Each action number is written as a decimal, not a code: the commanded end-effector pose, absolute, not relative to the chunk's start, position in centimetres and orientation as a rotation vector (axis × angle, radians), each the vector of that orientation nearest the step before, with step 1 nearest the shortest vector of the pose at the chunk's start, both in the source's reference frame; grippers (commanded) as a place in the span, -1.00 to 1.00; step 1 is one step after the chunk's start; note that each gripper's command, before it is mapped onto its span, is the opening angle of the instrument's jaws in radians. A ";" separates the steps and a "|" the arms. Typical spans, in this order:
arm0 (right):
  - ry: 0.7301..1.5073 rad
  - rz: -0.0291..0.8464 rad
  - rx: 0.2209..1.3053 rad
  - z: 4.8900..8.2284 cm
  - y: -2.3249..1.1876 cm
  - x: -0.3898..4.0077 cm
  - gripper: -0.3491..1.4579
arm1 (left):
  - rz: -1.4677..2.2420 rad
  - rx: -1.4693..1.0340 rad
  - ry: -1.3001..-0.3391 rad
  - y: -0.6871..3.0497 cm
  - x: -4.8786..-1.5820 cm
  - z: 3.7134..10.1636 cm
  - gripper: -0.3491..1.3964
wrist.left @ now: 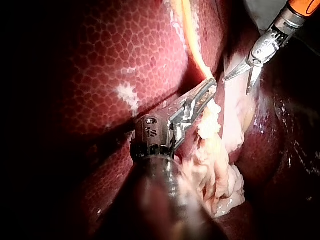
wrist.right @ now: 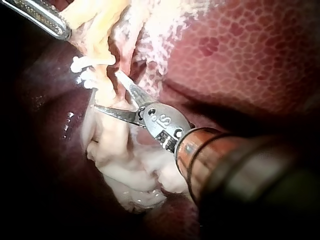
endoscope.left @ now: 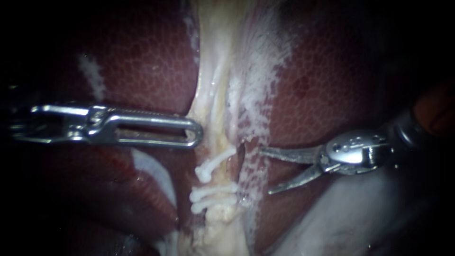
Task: Go to the cutting position left tube
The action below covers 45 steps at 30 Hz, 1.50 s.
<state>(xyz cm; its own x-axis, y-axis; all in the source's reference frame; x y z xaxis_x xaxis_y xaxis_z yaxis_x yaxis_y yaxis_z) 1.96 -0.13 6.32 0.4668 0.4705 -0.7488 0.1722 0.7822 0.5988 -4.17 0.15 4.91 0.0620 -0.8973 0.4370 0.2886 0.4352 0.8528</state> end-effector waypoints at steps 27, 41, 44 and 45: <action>1.062 0.161 0.746 6.63 -0.32 2.57 0.64 | -1.010 0.637 -1.193 0.24 -3.95 4.72 -1.00; 1.083 0.146 0.766 6.61 -0.28 2.70 0.61 | -1.010 0.637 -1.193 0.23 -3.95 4.73 -1.00; 1.100 0.144 0.773 6.58 -0.26 2.71 0.57 | -1.010 0.636 -1.194 0.23 -3.95 4.74 -1.00; 1.104 0.142 0.775 6.56 -0.25 2.71 0.57 | -1.010 0.636 -1.194 0.23 -3.96 4.74 -1.00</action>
<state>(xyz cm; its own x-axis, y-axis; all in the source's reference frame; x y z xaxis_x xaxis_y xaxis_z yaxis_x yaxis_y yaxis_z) 2.72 -0.26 6.57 0.4684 0.4690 -0.7488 0.2691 0.7315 0.6265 -3.96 0.23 4.74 0.0415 -0.8919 0.4502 0.2966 0.4413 0.8469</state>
